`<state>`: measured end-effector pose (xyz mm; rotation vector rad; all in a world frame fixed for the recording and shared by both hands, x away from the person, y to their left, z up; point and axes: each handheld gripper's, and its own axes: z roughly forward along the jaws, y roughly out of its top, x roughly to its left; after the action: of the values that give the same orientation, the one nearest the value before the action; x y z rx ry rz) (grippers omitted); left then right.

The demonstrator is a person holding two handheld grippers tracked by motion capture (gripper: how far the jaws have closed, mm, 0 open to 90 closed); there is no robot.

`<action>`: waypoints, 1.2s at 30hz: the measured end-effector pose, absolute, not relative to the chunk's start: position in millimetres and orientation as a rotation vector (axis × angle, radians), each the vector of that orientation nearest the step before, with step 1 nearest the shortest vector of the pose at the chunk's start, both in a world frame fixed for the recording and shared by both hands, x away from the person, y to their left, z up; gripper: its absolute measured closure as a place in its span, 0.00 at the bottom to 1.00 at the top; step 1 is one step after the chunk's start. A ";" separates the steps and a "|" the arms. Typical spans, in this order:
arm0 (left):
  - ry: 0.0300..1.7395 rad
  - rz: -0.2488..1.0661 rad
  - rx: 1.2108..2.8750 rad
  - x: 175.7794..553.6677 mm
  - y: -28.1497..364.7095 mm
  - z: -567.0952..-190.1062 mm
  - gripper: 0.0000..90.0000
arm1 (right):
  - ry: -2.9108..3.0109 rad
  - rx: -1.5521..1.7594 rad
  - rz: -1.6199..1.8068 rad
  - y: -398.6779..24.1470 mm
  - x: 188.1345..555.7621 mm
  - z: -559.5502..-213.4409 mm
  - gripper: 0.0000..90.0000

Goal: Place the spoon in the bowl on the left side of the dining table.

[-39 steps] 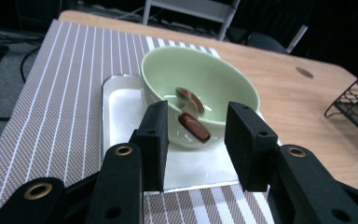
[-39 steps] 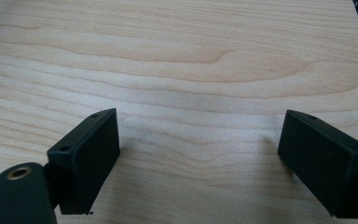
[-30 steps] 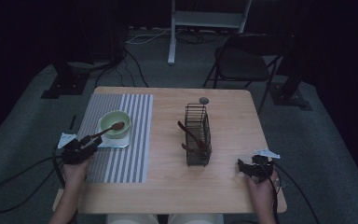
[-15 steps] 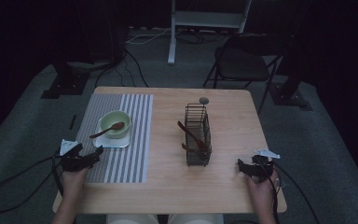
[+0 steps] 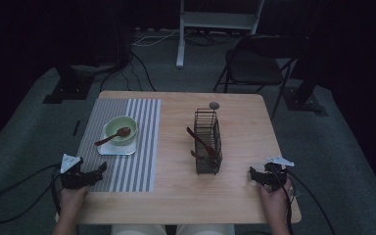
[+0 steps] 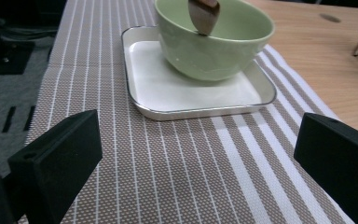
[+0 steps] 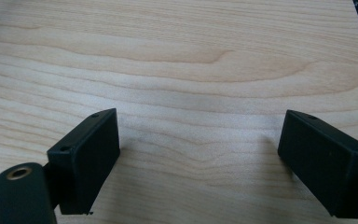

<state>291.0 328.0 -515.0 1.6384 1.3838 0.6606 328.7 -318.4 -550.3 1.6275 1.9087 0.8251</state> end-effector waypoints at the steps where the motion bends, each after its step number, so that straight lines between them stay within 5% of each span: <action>1: 1.388 0.656 1.628 289.6 330.2 -516.4 0.01 | 1.909 1.627 0.825 -318.4 328.7 -550.3 0.13; 36: 1.396 0.717 1.517 214.4 372.6 -526.8 0.01 | 1.909 1.627 0.825 -318.4 328.7 -550.3 0.13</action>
<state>214.4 372.6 -526.8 1.5168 1.3962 0.7167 328.7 -318.4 -550.3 1.6273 1.9086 0.8247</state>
